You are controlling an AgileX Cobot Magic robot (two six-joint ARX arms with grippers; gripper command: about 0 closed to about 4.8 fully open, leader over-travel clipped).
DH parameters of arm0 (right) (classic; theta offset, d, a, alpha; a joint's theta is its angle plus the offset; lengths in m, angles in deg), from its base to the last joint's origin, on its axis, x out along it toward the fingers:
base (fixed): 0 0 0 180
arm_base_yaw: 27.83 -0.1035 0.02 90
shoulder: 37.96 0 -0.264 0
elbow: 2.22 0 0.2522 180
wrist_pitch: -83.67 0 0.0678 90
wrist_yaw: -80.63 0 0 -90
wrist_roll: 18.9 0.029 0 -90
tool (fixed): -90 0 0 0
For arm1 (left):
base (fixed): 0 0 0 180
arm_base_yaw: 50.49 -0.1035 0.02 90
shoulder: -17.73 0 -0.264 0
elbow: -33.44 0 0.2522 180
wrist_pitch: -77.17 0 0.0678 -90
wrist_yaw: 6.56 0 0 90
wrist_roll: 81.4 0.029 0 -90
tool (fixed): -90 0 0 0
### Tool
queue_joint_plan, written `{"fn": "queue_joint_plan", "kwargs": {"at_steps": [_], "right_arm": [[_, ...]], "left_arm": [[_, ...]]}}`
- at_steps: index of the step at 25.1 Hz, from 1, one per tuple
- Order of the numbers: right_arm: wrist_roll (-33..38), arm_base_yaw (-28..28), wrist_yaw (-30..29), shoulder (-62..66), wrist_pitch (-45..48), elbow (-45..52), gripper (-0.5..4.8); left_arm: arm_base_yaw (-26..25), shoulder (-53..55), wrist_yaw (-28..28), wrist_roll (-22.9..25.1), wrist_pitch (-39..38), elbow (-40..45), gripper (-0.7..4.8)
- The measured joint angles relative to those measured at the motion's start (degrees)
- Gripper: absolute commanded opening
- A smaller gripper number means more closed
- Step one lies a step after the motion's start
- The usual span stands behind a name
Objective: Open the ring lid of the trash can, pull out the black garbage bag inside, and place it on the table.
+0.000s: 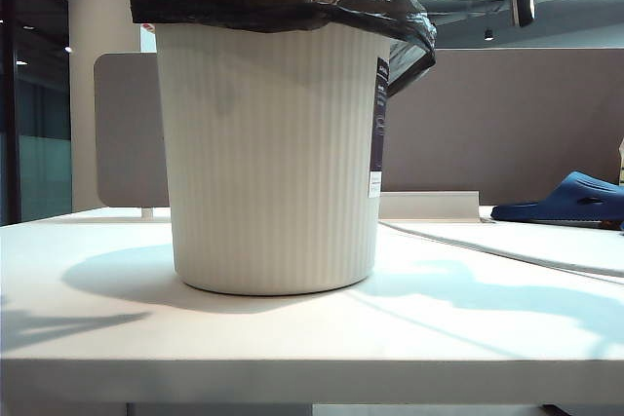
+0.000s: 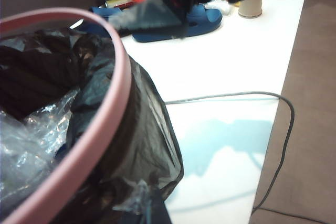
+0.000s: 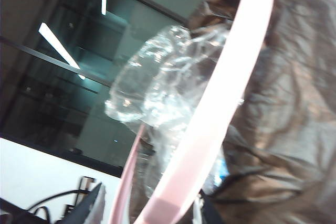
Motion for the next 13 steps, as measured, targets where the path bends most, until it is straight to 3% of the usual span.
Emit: {"fn": "queue_joint_plan", "kwargs": {"at_steps": [13], "right_arm": [[3.0,0.0,-0.9,0.0,2.6,0.0,2.11]], "left_arm": [[0.0,3.9,0.0,2.4,2.0,0.0,-0.06]]}}
